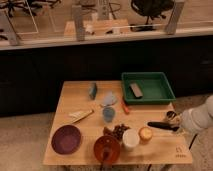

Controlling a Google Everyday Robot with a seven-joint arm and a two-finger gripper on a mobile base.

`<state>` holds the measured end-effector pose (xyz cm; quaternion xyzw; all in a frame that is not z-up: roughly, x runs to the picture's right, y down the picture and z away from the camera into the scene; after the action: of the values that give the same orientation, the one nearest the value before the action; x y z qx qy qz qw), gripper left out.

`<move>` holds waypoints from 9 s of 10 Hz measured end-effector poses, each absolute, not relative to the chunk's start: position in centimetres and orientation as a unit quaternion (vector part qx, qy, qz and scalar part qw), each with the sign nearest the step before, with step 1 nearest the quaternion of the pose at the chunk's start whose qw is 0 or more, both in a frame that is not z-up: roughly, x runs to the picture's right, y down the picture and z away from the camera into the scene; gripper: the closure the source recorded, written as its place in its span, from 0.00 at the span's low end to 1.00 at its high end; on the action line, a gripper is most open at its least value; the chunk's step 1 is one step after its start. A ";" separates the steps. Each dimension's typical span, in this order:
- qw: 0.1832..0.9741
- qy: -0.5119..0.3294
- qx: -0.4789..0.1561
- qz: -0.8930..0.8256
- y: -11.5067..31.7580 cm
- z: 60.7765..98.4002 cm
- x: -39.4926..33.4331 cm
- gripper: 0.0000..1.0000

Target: Wipe table surface with brush

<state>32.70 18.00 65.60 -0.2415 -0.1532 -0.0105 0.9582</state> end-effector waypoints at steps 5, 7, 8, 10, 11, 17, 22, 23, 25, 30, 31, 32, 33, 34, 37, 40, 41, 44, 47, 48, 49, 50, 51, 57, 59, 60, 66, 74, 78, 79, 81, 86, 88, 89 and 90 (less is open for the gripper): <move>0.953 -0.174 -0.248 0.026 17.2 65.4 32.3 1.00; 0.945 -0.170 -0.254 0.115 16.9 66.1 31.6 1.00; 0.938 -0.153 -0.257 0.175 16.7 66.2 31.2 1.00; 0.918 -0.124 -0.255 0.277 16.4 65.9 31.1 1.00; 0.908 -0.114 -0.255 0.312 16.3 65.8 31.0 1.00; 0.894 -0.103 -0.256 0.354 16.1 65.7 30.9 1.00; 0.799 -0.102 -0.189 0.561 16.0 63.7 32.2 1.00; 0.766 -0.115 -0.181 0.605 16.6 63.3 32.8 1.00; 0.730 -0.134 -0.179 0.646 16.8 63.1 32.9 1.00; 0.696 -0.148 -0.198 0.674 16.8 63.3 33.3 1.00; 0.645 -0.159 -0.220 0.714 16.7 63.6 33.8 1.00; 0.603 -0.169 -0.238 0.742 16.5 63.9 33.9 1.00; 0.543 -0.196 -0.269 0.770 16.0 64.3 33.9 1.00; 0.484 -0.226 -0.296 0.792 15.5 64.7 33.8 1.00; 0.395 -0.265 -0.334 0.813 14.9 65.5 33.7 1.00; 0.395 -0.265 -0.332 0.814 14.9 65.5 33.6 1.00; 0.382 -0.273 -0.297 0.832 15.0 65.4 34.4 1.00; 0.317 -0.320 -0.167 0.877 15.2 65.0 36.7 1.00; 0.241 -0.347 -0.063 0.904 15.2 64.6 38.8 1.00; 0.226 -0.351 -0.043 0.908 15.3 64.3 39.4 1.00; 0.219 -0.352 -0.035 0.909 15.4 64.2 39.6 1.00; 0.215 -0.354 -0.030 0.910 15.3 64.1 39.7 1.00; 0.211 -0.355 -0.028 0.910 15.4 64.4 39.9 1.00; 0.272 -0.383 0.004 0.883 17.2 66.6 40.9 1.00; 0.300 -0.369 0.016 0.879 18.0 68.0 41.2 1.00; 0.310 -0.361 0.021 0.879 18.4 68.6 41.4 1.00; 0.326 -0.330 0.016 0.886 20.9 71.8 42.7 1.00; 0.314 -0.358 -0.011 0.879 20.8 74.5 41.8 1.00; 0.322 -0.365 -0.030 0.873 21.3 74.0 40.0 1.00; 0.329 -0.366 -0.035 0.870 21.6 73.6 39.6 1.00; 0.343 -0.363 -0.041 0.865 22.6 72.7 39.1 1.00; 0.355 -0.363 -0.025 0.861 23.4 69.7 41.5 1.00; 0.350 -0.365 -0.010 0.863 23.0 69.4 43.3 1.00; 0.345 -0.365 -0.004 0.864 22.7 69.7 44.0 1.00; 0.343 -0.366 -0.001 0.865 22.3 70.0 44.2 1.00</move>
<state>44.25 22.34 70.04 -0.0013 -0.3663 0.8651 0.3426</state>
